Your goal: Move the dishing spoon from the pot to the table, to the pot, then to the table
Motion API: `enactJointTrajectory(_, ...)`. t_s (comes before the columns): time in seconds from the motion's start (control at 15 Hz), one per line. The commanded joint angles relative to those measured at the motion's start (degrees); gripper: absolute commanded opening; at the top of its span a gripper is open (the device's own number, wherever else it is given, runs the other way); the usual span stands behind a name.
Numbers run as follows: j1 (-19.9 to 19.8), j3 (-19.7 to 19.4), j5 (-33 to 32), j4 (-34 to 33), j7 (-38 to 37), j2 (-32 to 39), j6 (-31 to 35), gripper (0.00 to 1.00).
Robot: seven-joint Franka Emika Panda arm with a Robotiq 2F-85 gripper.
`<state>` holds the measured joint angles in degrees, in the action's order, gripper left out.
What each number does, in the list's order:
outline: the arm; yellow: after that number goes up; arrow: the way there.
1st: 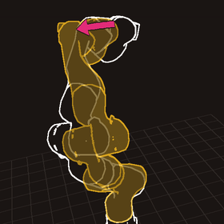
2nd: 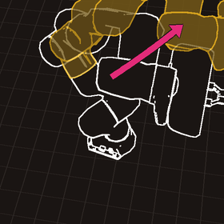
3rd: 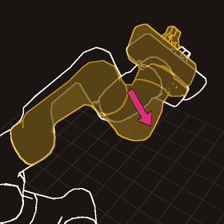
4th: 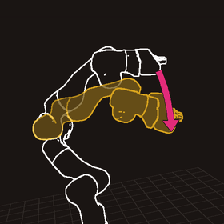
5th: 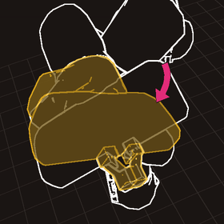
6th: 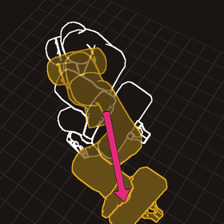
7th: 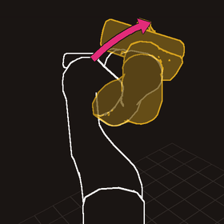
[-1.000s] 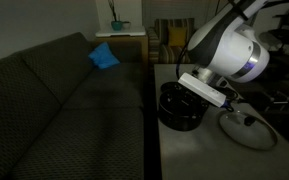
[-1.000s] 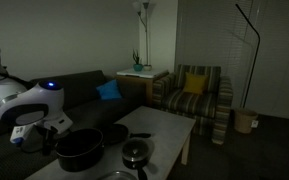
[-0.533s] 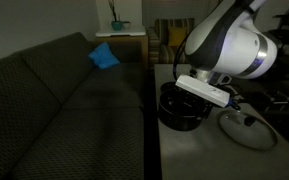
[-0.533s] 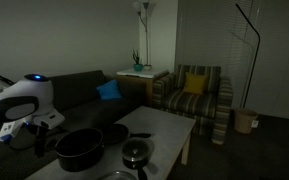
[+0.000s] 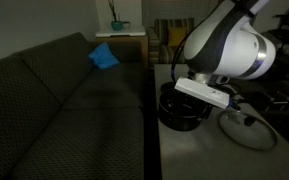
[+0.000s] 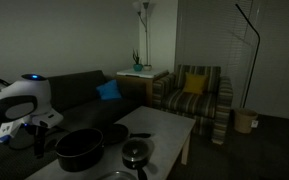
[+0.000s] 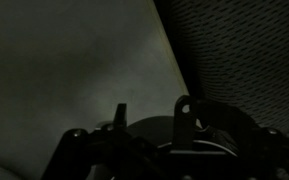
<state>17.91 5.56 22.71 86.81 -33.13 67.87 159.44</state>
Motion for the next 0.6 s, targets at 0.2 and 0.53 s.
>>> enactJointTrajectory(0.2,4.52,-1.74,-4.64,-3.36,-2.12,2.62,-4.2,1.0)
enactJointTrajectory(0.53,7.56,-3.93,-6.31,-4.26,-5.84,3.24,-4.44,1.0)
